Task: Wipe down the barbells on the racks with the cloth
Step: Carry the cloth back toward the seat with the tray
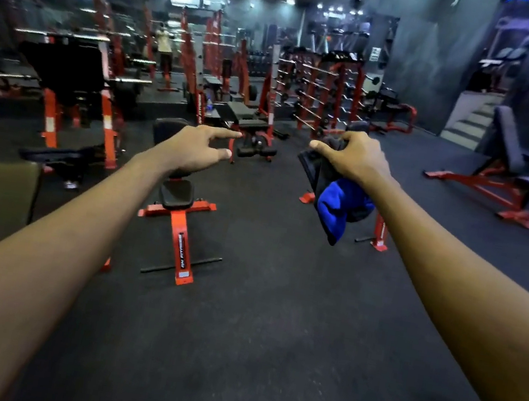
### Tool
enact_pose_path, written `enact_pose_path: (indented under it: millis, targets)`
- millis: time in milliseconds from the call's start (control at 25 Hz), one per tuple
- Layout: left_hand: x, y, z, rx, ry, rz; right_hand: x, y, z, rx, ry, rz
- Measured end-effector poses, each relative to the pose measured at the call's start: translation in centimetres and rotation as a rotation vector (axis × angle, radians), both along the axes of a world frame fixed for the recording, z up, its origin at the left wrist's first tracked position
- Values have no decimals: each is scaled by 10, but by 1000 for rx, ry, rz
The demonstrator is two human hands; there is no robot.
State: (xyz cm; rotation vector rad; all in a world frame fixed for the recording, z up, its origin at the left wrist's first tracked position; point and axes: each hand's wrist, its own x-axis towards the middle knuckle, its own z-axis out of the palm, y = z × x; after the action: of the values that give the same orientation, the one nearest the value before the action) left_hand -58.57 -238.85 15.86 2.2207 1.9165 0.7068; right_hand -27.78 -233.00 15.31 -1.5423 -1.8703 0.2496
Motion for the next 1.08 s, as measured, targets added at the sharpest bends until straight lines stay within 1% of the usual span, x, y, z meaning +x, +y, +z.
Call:
enact_pose_path:
  millis: [200, 400, 560, 720, 920, 1080]
  targets:
    - [27, 88, -14, -40, -21, -100, 25, 65, -10, -3, -15, -109]
    - [53, 197, -16, -25, -32, -179, 58, 154, -1, 28, 6, -208]
    - [81, 296, -23, -65, -41, -227, 88, 234, 2, 34, 17, -278]
    - [103, 380, -30, -114, -117, -262, 111, 307, 4, 34, 20, -320]
    - [130, 493, -40, -122, -112, -274, 134, 400, -10, 30, 1, -345]
    - [148, 593, -46, -105, -98, -333, 151, 484, -15, 44, 3, -366]
